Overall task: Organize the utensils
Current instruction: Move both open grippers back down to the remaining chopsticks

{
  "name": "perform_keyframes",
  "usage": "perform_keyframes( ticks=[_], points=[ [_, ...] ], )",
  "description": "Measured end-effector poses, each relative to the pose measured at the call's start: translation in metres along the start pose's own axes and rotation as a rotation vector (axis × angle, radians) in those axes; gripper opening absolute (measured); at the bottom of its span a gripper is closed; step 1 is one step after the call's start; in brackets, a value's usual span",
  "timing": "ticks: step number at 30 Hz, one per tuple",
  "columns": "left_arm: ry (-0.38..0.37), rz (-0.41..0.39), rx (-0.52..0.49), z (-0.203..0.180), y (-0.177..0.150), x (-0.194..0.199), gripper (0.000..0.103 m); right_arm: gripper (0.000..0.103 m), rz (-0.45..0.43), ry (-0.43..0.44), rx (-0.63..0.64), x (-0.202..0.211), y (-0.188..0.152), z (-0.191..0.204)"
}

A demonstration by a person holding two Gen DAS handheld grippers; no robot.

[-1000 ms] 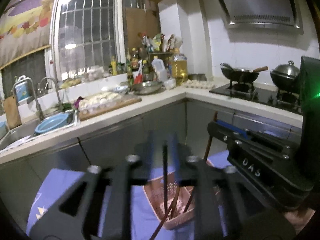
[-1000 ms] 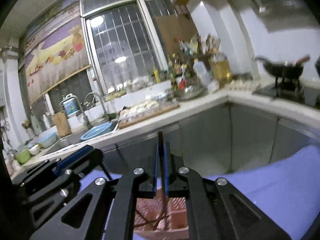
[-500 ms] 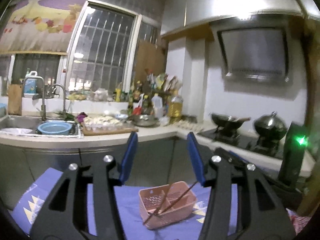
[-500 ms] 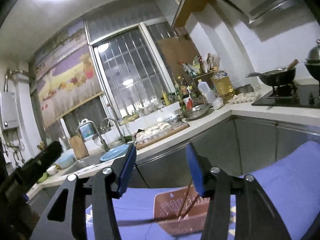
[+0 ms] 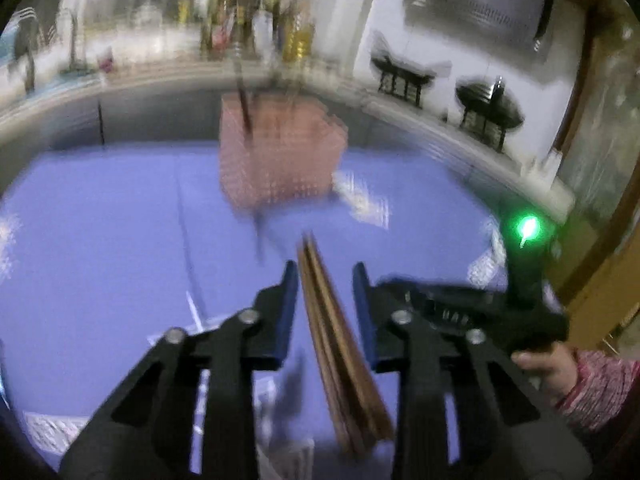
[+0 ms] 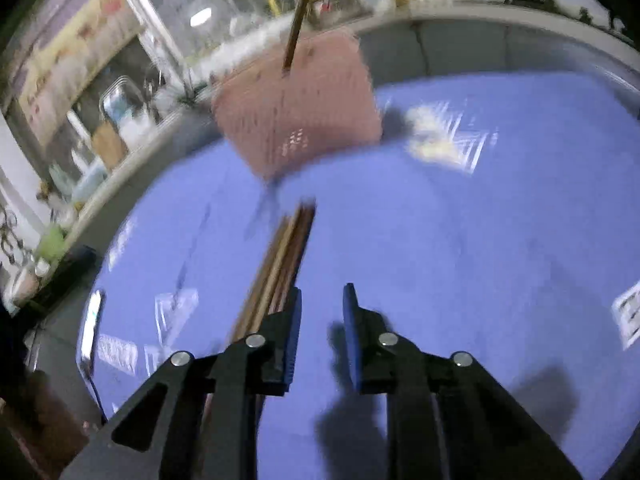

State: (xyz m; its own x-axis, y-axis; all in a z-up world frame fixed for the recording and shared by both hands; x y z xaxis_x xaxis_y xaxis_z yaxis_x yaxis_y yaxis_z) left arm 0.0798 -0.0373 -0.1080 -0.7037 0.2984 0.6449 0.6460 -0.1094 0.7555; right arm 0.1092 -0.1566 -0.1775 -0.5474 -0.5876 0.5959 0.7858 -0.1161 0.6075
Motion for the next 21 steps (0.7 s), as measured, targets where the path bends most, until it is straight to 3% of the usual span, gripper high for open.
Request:
perform_keyframes(
  ticks=[4,9,12,21],
  points=[
    [0.022,0.14,-0.042,-0.011,-0.041,-0.036,0.021,0.022,0.066,-0.028,0.123,-0.013,-0.018,0.024],
    [0.085,0.212,-0.1,-0.015,-0.063,-0.056,0.021,0.022,0.112,-0.051,0.227,-0.025,-0.026,0.04],
    [0.099,0.203,-0.097,-0.015,-0.062,-0.061,0.021,0.022,0.11,-0.108,0.286,-0.028,-0.022,0.036],
    [0.137,0.201,-0.089,-0.005,-0.053,-0.068,0.021,0.022,0.119,-0.081,0.218,-0.03,-0.018,0.026]
  ],
)
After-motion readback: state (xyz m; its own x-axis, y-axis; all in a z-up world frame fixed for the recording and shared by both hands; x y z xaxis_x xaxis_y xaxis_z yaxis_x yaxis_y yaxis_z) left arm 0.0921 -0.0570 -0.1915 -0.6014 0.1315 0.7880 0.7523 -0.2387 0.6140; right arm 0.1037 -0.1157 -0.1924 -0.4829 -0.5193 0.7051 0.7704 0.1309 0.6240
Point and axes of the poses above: each gripper's, at about its wrist camera, not at the fingertips, and x roughly against the way its jaws point, z to its left, y to its top, the point moved 9 cm from there along -x, roughly the way its jaws point, and after that the axes turned 12 degrees about y, right-handed, at the moved point
